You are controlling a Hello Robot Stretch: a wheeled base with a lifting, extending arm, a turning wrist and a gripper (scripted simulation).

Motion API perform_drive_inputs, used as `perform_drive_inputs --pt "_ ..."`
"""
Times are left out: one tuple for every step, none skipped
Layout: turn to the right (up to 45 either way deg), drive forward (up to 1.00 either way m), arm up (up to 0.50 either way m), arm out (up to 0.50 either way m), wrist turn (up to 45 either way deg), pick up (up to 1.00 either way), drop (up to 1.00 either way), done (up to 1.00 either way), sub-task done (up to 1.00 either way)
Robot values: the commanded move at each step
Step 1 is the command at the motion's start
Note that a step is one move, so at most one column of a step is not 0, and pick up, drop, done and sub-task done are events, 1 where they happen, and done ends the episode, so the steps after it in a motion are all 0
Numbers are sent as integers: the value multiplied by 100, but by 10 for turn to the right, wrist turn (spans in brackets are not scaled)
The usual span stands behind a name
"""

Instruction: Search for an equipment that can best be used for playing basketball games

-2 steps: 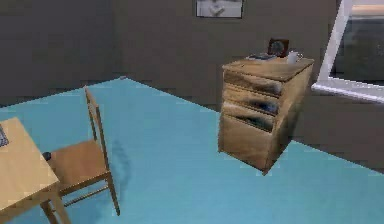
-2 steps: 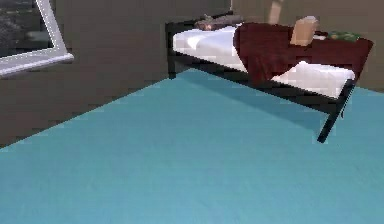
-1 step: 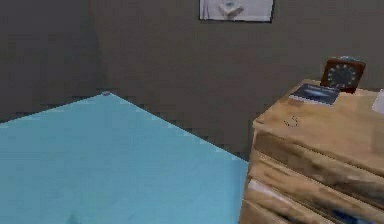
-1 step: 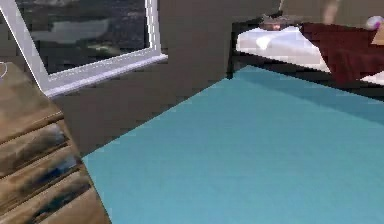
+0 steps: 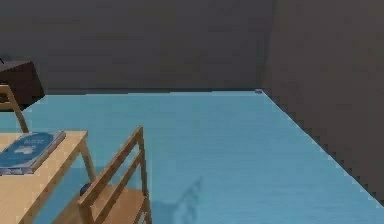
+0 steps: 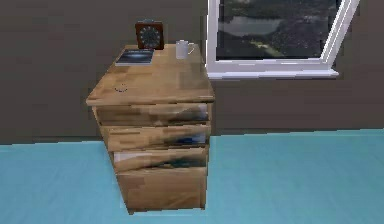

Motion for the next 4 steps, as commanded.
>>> perform_drive_inputs --pt "-120 0 0 0 0 0 0 0 0" --pt "0 5 0 0 0 0 0 0 0" --pt "450 0 0 0 0 0 0 0 0" --pt "120 0 0 0 0 0 0 0 0"
